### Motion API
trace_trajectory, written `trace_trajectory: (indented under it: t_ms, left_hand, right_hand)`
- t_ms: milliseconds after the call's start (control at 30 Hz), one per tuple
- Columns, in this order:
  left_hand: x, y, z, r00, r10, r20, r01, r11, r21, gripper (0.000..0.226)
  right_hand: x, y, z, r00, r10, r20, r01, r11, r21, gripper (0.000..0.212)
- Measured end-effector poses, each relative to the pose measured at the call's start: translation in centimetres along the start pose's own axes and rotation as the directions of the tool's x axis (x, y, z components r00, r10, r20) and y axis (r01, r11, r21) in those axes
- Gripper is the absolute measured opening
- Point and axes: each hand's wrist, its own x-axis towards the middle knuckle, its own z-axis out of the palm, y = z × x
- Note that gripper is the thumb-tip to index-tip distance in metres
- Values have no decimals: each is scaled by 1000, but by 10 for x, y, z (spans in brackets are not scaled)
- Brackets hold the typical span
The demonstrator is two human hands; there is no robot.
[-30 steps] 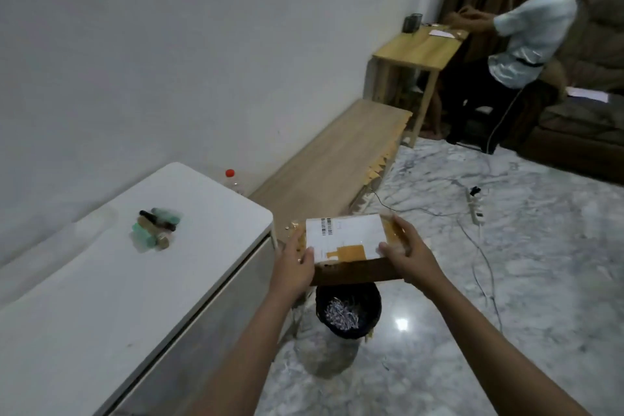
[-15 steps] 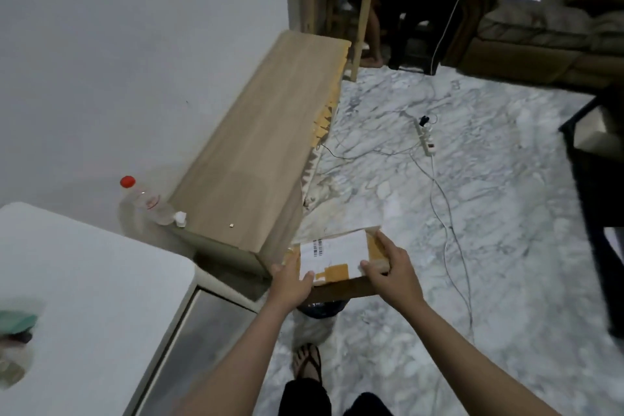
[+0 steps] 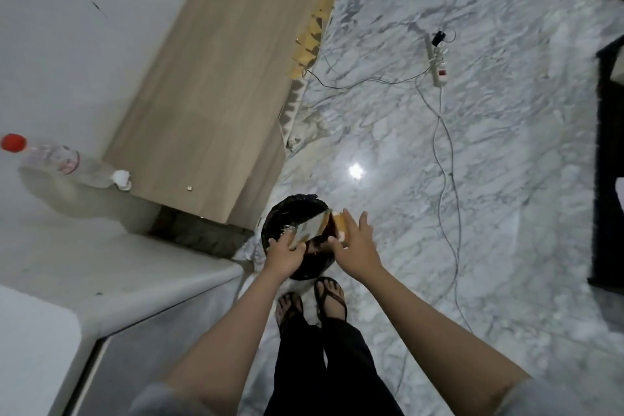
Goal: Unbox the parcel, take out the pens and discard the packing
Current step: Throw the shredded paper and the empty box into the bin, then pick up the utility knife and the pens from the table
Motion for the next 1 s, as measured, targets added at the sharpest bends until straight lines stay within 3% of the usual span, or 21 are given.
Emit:
trace_trajectory:
  t_ms: [267,433,533,633,733,833,1000]
  left_hand:
    - [-79,23,-11,972,9,-234,-66,969,-236,52]
    - [-159,33,-43,860,23,-510,-207,929,-308,43]
    - [-207,22,-67,726,27,-687,-340,883,-324,35]
    - [-249,-3,-92,535,-23,-844,-485,810,-329,27]
    - [-287,-38,-116,329,-109,-938,-548,787,-283,24]
    - [-320,-82,-140,104,-188,-977,-525,823,-215,22]
    - [-370,-173,-183,-101,-278,-955,-438,875,-208,26]
  right_hand:
    - [-25,-44,-26,996,-89,13,87,989,122,56]
    - [-59,-104,-29,985,-171,14,163,957,241,52]
    - [-84,-148,-21,950,-309,33,285,910,302,48]
    - [-111,-194,-3,887,-462,20,429,838,338,42]
    - [-149,-237,24,754,-657,-18,627,711,320,32]
    - [-190,-272,61,585,-811,-18,775,552,309,34]
    - [-247,-313,137,364,-928,80,883,371,287,32]
